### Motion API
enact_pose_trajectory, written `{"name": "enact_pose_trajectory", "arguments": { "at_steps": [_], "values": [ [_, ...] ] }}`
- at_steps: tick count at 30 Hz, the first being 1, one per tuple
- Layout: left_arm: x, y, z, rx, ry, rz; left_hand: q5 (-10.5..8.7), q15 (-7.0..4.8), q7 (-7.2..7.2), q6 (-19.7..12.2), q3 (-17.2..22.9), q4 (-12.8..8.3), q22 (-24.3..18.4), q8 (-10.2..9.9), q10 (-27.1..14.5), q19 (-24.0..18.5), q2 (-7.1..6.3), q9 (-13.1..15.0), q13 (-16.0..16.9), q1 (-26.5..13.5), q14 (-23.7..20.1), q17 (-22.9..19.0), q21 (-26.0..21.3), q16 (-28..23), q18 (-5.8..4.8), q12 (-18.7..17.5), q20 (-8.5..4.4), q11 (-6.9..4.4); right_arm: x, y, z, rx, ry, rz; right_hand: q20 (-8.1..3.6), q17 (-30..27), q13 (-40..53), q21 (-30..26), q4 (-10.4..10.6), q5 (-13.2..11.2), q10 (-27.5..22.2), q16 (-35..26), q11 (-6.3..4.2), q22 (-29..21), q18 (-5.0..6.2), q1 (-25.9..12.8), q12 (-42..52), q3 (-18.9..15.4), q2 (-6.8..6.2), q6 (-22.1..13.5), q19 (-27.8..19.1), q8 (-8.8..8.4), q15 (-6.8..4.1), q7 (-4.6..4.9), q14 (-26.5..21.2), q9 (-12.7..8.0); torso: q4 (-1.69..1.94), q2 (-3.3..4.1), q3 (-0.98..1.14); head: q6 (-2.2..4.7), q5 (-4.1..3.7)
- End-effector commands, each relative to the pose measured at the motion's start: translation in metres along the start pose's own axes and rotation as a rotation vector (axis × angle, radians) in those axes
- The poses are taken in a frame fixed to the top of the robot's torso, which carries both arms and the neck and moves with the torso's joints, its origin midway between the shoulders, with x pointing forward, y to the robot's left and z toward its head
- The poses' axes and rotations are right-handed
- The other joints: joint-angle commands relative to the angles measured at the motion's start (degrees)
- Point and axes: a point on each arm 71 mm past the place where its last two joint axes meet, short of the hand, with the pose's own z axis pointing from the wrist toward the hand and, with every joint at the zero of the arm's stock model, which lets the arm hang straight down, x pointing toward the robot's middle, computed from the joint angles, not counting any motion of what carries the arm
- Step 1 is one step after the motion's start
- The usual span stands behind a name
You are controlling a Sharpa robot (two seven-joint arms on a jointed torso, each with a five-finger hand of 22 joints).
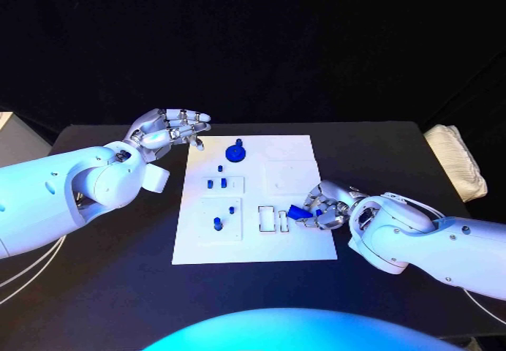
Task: Assemble the parts on the task board
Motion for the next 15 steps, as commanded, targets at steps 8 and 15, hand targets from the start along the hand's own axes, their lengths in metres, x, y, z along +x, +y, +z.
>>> {"name": "enact_pose_trajectory", "arguments": {
  "at_steps": [8, 15],
  "values": [
    [0.002, -0.001, 0.0, 0.005, 0.017, -0.012, 0.22, -0.08, 0.35, -0.09, -0.16, 0.0, -0.06, 0.16, -0.35, 0.38, 0.37, -0.03, -0.1, -0.33, -0.47, -0.08, -0.23, -0.03, 0.8, 0.36, -0.03, -0.16, -0.003, 0.006, -0.009, -0.028, -0.065, 0.223, -0.92, 11.81, 10.64, 0.86, -0.13, 0.6, 2.95, 0.42, -1.09, 7.65, -1.24, -3.33, 1.19, 2.67, 1.32, 3.18, 3.08, 1.91, -0.83, -2.29, 5.27, 0.24, -0.07, -0.03, 0.04, 0.17, 0.0],
    [0.001, -0.001, 0.0, 0.004, 0.015, -0.011, 0.24, -0.08, 0.35, -0.08, -0.15, 0.04, -0.09, 0.17, -0.36, 0.39, 0.44, -0.03, -0.1, -0.33, -0.48, -0.09, -0.26, -0.02, 0.8, 0.38, -0.03, -0.16, -0.015, 0.019, -0.014, -0.078, -0.094, 0.265, -1.14, 12.13, 11.18, 1.16, -0.15, 0.94, 3.36, 0.53, -1.33, 7.97, -1.32, -4.97, 1.63, 3.94, 1.7, 3.41, 3.19, 2.38, -1.02, -2.51, 5.34, 0.22, 0.0, 0.04, -0.02, 0.1, -0.23]
  ]
}}
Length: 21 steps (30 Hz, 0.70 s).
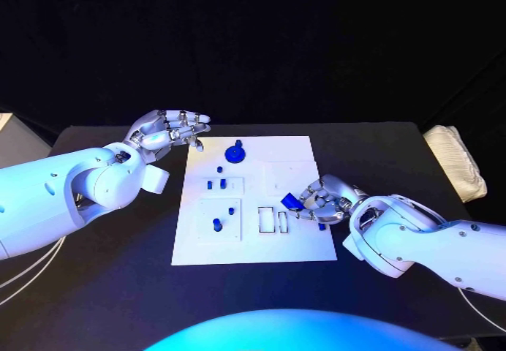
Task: Assemble the parts on the task board
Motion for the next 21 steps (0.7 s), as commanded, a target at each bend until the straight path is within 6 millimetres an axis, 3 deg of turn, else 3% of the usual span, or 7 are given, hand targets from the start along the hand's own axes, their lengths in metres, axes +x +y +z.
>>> {"name": "enact_pose_trajectory", "arguments": {
  "at_steps": [1, 11, 17, 21],
  "values": [
    [0.002, -0.001, 0.0, 0.005, 0.016, -0.011, 0.24, -0.08, 0.35, -0.08, -0.15, 0.04, -0.09, 0.17, -0.37, 0.39, 0.44, -0.03, -0.05, -0.33, -0.48, -0.09, -0.26, -0.02, 0.8, 0.38, -0.03, -0.16, -0.004, 0.008, -0.002, -0.043, -0.027, 0.062, -0.34, 12.16, 11.3, 0.28, -0.41, 0.33, 3.36, 0.29, -0.49, 7.99, -0.46, -1.01, 0.46, 1.22, 0.17, 3.15, 3.21, 2.46, -0.54, -2.81, 5.45, 0.27, 0.07, 0.03, -0.07, -0.12, -0.2],
    [0.003, 0.0, 0.001, 0.004, 0.021, -0.013, 0.24, -0.08, 0.35, -0.08, -0.15, 0.04, -0.09, 0.17, -0.37, 0.39, 0.44, -0.03, -0.05, -0.33, -0.48, -0.09, -0.26, -0.02, 0.8, 0.38, -0.03, -0.16, 0.015, 0.021, 0.009, -0.016, 0.109, 0.066, -0.39, 12.14, 11.53, 0.31, -0.39, -0.07, 3.51, 0.27, -0.51, 8.11, -0.48, -3.62, 0.55, 2.58, 0.45, 3.11, 3.2, 2.92, -0.58, -2.81, 5.45, 0.21, 0.09, 0.04, 0.02, -0.22, 0.02],
    [0.005, 0.0, 0.002, 0.003, 0.024, -0.014, 0.25, -0.08, 0.35, -0.08, -0.15, 0.07, -0.13, 0.18, -0.42, 0.42, 0.47, -0.03, -0.06, -0.32, -0.5, -0.09, -0.31, -0.01, 0.8, 0.41, -0.02, -0.15, 0.028, 0.027, 0.013, 0.002, 0.187, 0.026, -0.27, 12.0, 11.58, 0.24, -0.37, -2.65, 3.51, 0.2, -0.35, 8.19, -0.47, -8.31, 0.39, 3.09, 0.34, 3.0, 3.18, 3.56, -0.43, -2.67, 5.42, 0.17, 0.16, 0.05, -0.13, -0.4, -0.03],
    [0.005, 0.0, 0.002, 0.002, 0.025, -0.014, 0.25, -0.08, 0.35, -0.08, -0.16, 0.07, -0.13, 0.18, -0.44, 0.42, 0.47, -0.03, -0.06, -0.32, -0.5, -0.1, -0.32, -0.01, 0.8, 0.41, -0.02, -0.15, 0.033, 0.029, 0.016, 0.01, 0.213, -0.009, -0.22, 12.0, 11.72, 0.25, -0.36, -3.36, 3.6, 0.19, -0.35, 8.25, -0.47, -10.09, 0.46, 3.21, 0.31, 3.0, 3.18, 3.89, -0.41, -2.7, 5.42, 0.18, 0.12, 0.09, -0.11, -0.5, 0.12]
  ]
}}
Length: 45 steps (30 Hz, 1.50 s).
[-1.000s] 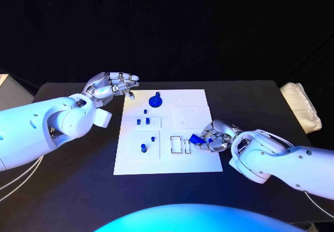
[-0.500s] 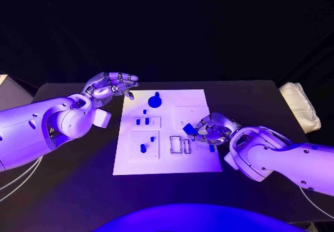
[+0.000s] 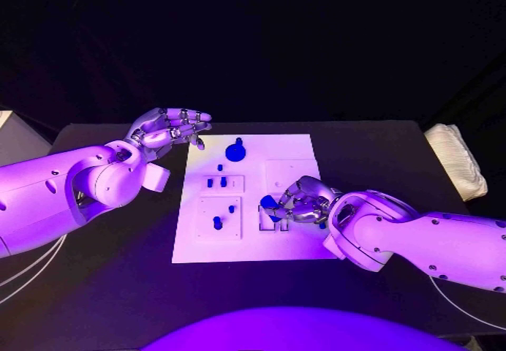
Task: Assemble the parts on the task board
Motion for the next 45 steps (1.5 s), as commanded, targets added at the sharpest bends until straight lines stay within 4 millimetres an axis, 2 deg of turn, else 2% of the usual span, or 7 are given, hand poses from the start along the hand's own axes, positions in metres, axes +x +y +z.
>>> {"name": "enact_pose_trajectory", "arguments": {
  "at_steps": [1, 17, 23, 36, 39, 42, 45],
  "values": [
    [0.0031, -0.0006, 0.0008, 0.004, 0.02, -0.012, 0.25, -0.08, 0.35, -0.08, -0.16, 0.08, -0.06, 0.18, -0.45, 0.42, 0.47, -0.03, -0.06, -0.32, -0.5, -0.1, -0.33, -0.01, 0.81, 0.18, -0.02, -0.15, 0.0066, -0.0017, 0.0018, 0.038, 0.073, -0.049, -0.22, 12.04, 11.78, 0.31, -0.12, -0.46, 3.64, 0.22, -0.39, 8.32, -0.49, -1.15, 0.13, 0.33, 0.06, 2.9, 3.21, 0.27, -0.22, -2.6, 5.22, 0.06, -0.02, 0.05, -0.04, -0.13, 0.14],
    [0.0029, -0.0007, 0.0003, 0.002, 0.017, -0.011, 0.26, -0.07, 0.35, -0.09, -0.17, 0.09, -0.1, 0.19, -0.53, 0.43, 0.47, -0.03, -0.08, -0.31, -0.55, -0.11, -0.39, -0.02, 0.81, 0.2, -0.01, -0.14, 0.0076, -0.0018, 0.0093, 0.052, 0.04, -0.115, -0.29, 12.29, 12.35, 0.61, -0.26, -0.38, 4.04, 0.31, -0.59, 8.62, -0.56, -2.53, 0.69, 1.37, 1.15, 3.11, 3.33, 0.9, -0.36, -2.85, 5.27, 0.13, -0.07, 0.05, 0.03, -0.42, 0.4],
    [0.0025, -0.0007, 0.0001, 0.002, 0.016, -0.011, 0.26, -0.07, 0.35, -0.09, -0.17, 0.09, -0.1, 0.19, -0.53, 0.43, 0.47, -0.03, -0.08, -0.31, -0.55, -0.11, -0.39, -0.02, 0.81, 0.2, -0.01, -0.14, 0.0054, -0.002, 0.0113, 0.046, 0.001, -0.128, -0.32, 12.34, 12.39, 0.66, -0.35, -0.21, 4.07, 0.33, -0.63, 8.68, -0.57, -2.41, 0.72, 1.64, 1.22, 3.11, 3.36, 0.99, -0.39, -2.9, 5.28, 0.14, -0.01, 0.06, 0.04, -0.39, 0.41],
    [0.0021, -0.0006, -0.0001, -0.001, 0.016, -0.011, 0.26, -0.07, 0.35, -0.09, -0.17, 0.09, -0.1, 0.19, -0.53, 0.43, 0.47, -0.03, -0.08, -0.31, -0.55, -0.11, -0.39, -0.02, 0.81, 0.2, -0.01, -0.14, 0.0084, 0.001, 0.0116, 0.027, 0.002, -0.133, -0.38, 12.57, 12.58, 0.85, -0.21, 0.04, 4.2, 0.42, -0.67, 8.86, -0.62, -2.77, 0.9, 2.08, 1.24, 3.11, 3.43, 1.21, -0.45, -2.91, 5.33, 0.15, -0.14, 0.04, 0.05, -0.47, 0.55],
    [0.002, -0.0006, -0.0001, -0.001, 0.016, -0.011, 0.26, -0.06, 0.35, -0.08, -0.18, 0.14, -0.16, 0.2, -0.59, 0.44, 0.5, -0.02, -0.09, -0.32, -0.6, -0.13, -0.47, -0.02, 0.8, 0.25, 0.0, -0.13, 0.0095, 0.0014, 0.0115, 0.025, 0.011, -0.137, -0.4, 12.58, 12.53, 0.83, -0.11, -0.27, 4.16, 0.42, -0.66, 8.88, -0.62, -4.19, 0.79, 1.87, 0.74, 3.08, 3.43, 1.47, -0.45, -2.91, 5.33, 0.16, -0.12, 0.04, 0.04, -0.53, 0.45],
    [0.0018, -0.0006, -0.0002, -0.002, 0.015, -0.01, 0.26, -0.06, 0.35, -0.08, -0.18, 0.14, -0.16, 0.2, -0.59, 0.44, 0.5, -0.02, -0.09, -0.32, -0.6, -0.13, -0.47, -0.02, 0.8, 0.25, 0.0, -0.13, 0.0105, 0.0014, 0.0115, 0.025, 0.024, -0.144, -0.44, 12.36, 12.36, 0.49, -0.08, 0.97, 4.01, 0.31, -0.68, 8.72, -0.55, -9.04, 0.41, -0.72, -0.83, 2.91, 3.33, 2.12, -0.47, -2.94, 5.28, 0.26, -0.09, 0.01, 0.03, -0.51, 0.48],
    [0.0016, -0.0005, -0.0002, -0.002, 0.014, -0.01, 0.26, -0.06, 0.35, -0.08, -0.18, 0.14, -0.16, 0.2, -0.59, 0.44, 0.5, -0.02, -0.09, -0.32, -0.6, -0.13, -0.47, -0.02, 0.8, 0.25, 0.0, -0.13, 0.0111, 0.0013, 0.0113, 0.024, 0.032, -0.148, -0.45, 12.24, 12.24, 0.26, -0.03, -1.37, 3.89, 0.25, -0.67, 8.63, -0.51, -11.71, 0.12, -2.93, -0.94, 2.62, 3.26, 2.56, -0.45, -2.92, 5.25, 0.31, -0.09, 0.02, 0.03, -0.55, 0.5]
  ]
}}
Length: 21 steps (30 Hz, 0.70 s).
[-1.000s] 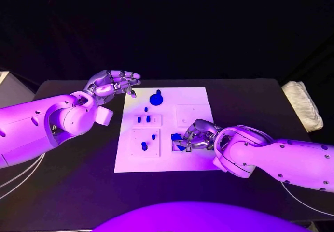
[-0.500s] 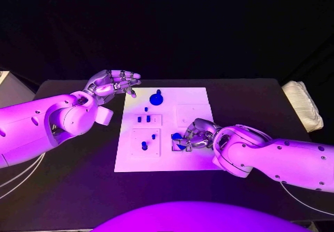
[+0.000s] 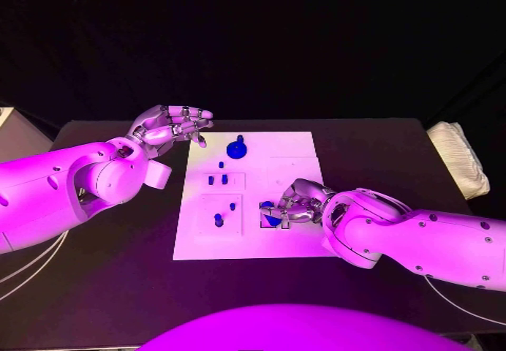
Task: Assemble the parts on the task board
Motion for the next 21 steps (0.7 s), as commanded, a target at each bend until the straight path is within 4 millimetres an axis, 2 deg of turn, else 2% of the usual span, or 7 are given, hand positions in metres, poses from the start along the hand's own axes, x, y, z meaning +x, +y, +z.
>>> {"name": "enact_pose_trajectory", "arguments": {
  "at_steps": [1, 3, 7, 12, 17, 19, 21],
  "values": [
    [0.0018, -0.0008, 0.0002, 0.004, 0.014, -0.01, 0.26, 0.15, 0.35, -0.08, -0.18, 0.14, -0.05, 0.2, -0.39, 0.44, 0.27, -0.02, -0.05, -0.09, -0.4, -0.06, -0.2, -0.02, 0.81, 0.25, 0.0, 0.07, 0.0009, 0.0005, -0.0001, -0.007, 0.011, -0.022, -0.43, 12.15, 12.12, -0.45, 0.09, -3.25, 3.67, 0.01, -0.12, 8.61, -0.48, -3.07, -0.53, -2.62, -0.28, -0.71, 3.22, 0.03, -0.2, 0.16, 5.46, -0.24, 0.02, 0.0, -0.01, -0.03, 0.03],
    [0.0017, -0.0007, 0.0002, 0.003, 0.014, -0.01, 0.26, 0.16, 0.36, -0.09, -0.2, 0.18, -0.07, 0.21, -0.41, 0.45, 0.28, -0.03, -0.05, -0.11, -0.41, -0.07, -0.24, -0.02, 0.8, 0.27, 0.0, 0.08, 0.0002, 0.0007, -0.0004, -0.015, 0.003, -0.022, -0.37, 12.02, 11.81, -0.74, 0.12, -4.12, 3.41, -0.06, -0.03, 8.46, -0.43, -4.69, -1.06, -4.91, -0.35, -1.07, 3.13, 0.18, -0.14, 0.26, 5.43, -0.29, -0.01, 0.0, 0.02, -0.05, 0.11],
    [0.0014, -0.0006, 0.0002, 0.003, 0.013, -0.009, 0.28, 0.16, 0.36, -0.08, -0.14, 0.21, -0.1, 0.22, -0.44, 0.46, 0.39, -0.02, -0.06, -0.07, -0.44, -0.08, -0.27, -0.02, 0.81, 0.29, 0.0, 0.08, -0.0016, 0.0001, -0.0015, -0.024, -0.013, -0.027, -0.24, 11.88, 11.29, -1.17, 0.13, -3.48, 2.96, -0.15, 0.15, 8.27, -0.34, -5.74, -2.03, -9.13, 0.61, -1.69, 3.02, 0.41, 0.01, 0.44, 5.4, -0.48, -0.04, -0.02, 0.08, -0.06, 0.14],
    [0.0006, -0.0005, 0.0001, 0.002, 0.012, -0.009, 0.3, 0.15, 0.36, -0.07, -0.11, 0.21, -0.11, 0.23, -0.46, 0.46, 0.45, -0.02, -0.07, -0.04, -0.45, -0.08, -0.29, -0.02, 0.81, 0.31, 0.0, 0.08, -0.0037, -0.0016, -0.0035, -0.036, -0.029, -0.03, -0.19, 11.68, 11.04, -1.51, 0.08, -3.06, 2.74, -0.25, 0.22, 8.07, -0.27, -5.19, -2.5, -10.02, 1.3, -1.96, 2.91, 0.45, 0.07, 0.52, 5.35, -0.58, -0.1, 0.05, 0.05, -0.03, 0.15],
    [-0.0002, -0.0003, 0.0001, 0.001, 0.01, -0.008, 0.3, 0.15, 0.36, -0.07, -0.11, 0.21, -0.11, 0.23, -0.46, 0.46, 0.45, -0.02, -0.07, -0.04, -0.45, -0.08, -0.29, -0.02, 0.81, 0.31, 0.0, 0.08, -0.0063, -0.0021, -0.0064, -0.093, -0.038, -0.007, -0.11, 11.5, 11.12, -1.9, -0.09, 0.43, 2.72, -0.37, 0.29, 7.94, -0.2, -0.79, -2.63, -10.46, 2.76, -2.37, 2.81, 0.89, 0.14, 0.58, 5.31, -0.75, -0.02, -0.01, 0.09, 0.0, 0.18],
    [-0.0003, -0.0003, 0.0, 0.001, 0.009, -0.008, 0.3, 0.15, 0.36, -0.07, -0.11, 0.21, -0.11, 0.23, -0.46, 0.46, 0.45, -0.02, -0.07, -0.04, -0.45, -0.08, -0.29, -0.02, 0.81, 0.31, 0.0, 0.08, -0.0073, -0.0017, -0.0079, -0.122, -0.041, 0.005, -0.08, 11.46, 11.02, -2.14, -0.2, 1.48, 2.61, -0.4, 0.31, 7.83, -0.16, 1.19, -2.87, -10.37, 2.98, -2.63, 2.74, 1.0, 0.15, 0.64, 5.31, -0.83, 0.02, 0.01, 0.06, 0.02, 0.21],
    [-0.0006, -0.0003, 0.0, 0.0, 0.009, -0.007, 0.3, 0.15, 0.36, -0.07, -0.11, 0.21, -0.11, 0.23, -0.46, 0.46, 0.45, -0.02, -0.07, -0.04, -0.45, -0.08, -0.29, -0.02, 0.81, 0.31, 0.0, 0.08, -0.0074, 0.0003, -0.0096, -0.164, -0.04, -0.003, -0.1, 11.37, 11.04, -2.23, -1.26, 2.15, 2.58, -0.46, 0.32, 7.83, -0.14, 5.35, -2.95, -9.64, 2.71, -2.89, 2.72, 1.12, 0.16, 0.61, 5.29, -0.93, 0.03, 0.04, 0.05, 0.0, 0.22]
  ]
}}
